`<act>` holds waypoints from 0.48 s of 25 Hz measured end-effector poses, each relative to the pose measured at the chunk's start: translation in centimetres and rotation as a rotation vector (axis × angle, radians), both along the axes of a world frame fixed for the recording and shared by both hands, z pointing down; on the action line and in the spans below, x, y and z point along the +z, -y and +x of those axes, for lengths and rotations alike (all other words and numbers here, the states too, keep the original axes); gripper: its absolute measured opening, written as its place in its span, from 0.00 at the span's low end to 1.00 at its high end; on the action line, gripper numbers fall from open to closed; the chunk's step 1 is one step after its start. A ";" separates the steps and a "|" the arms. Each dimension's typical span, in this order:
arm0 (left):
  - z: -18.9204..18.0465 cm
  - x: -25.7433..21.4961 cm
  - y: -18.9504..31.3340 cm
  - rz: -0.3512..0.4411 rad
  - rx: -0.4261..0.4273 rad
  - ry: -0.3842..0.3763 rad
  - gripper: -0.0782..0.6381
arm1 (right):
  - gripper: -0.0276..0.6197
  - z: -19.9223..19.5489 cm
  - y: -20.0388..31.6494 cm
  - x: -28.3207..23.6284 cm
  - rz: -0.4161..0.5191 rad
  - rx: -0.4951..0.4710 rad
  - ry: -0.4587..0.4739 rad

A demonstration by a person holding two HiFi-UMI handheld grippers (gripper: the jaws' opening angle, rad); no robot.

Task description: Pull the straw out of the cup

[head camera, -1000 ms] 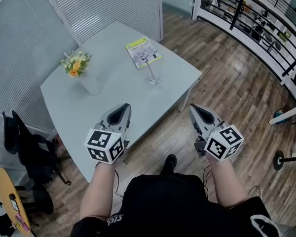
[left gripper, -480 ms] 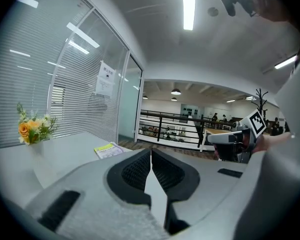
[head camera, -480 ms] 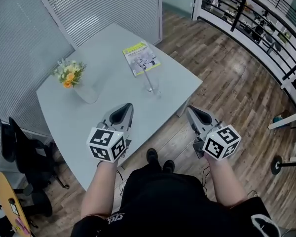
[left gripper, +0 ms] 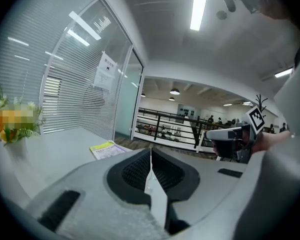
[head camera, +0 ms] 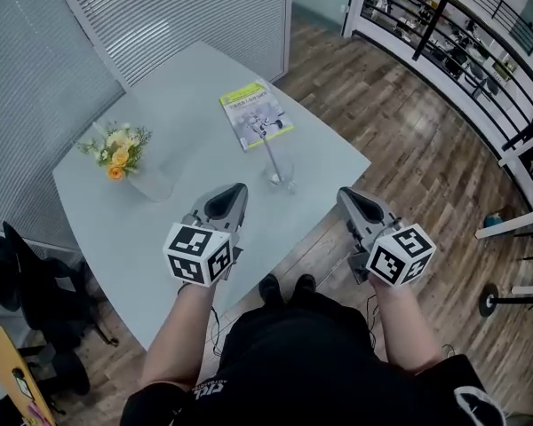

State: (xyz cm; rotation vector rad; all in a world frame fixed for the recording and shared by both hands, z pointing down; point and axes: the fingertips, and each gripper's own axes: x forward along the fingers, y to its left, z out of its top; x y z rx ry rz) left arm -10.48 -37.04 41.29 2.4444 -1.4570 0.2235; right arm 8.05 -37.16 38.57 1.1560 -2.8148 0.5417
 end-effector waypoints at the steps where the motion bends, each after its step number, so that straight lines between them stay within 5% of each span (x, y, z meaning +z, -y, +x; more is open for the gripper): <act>1: 0.1 0.4 0.4 -0.010 -0.001 -0.004 0.13 | 0.05 0.0 0.3 0.5 -0.012 -0.004 -0.008; 12: 2.3 4.3 5.2 -0.077 0.000 0.032 0.17 | 0.05 0.9 4.3 4.5 -0.092 -0.040 0.024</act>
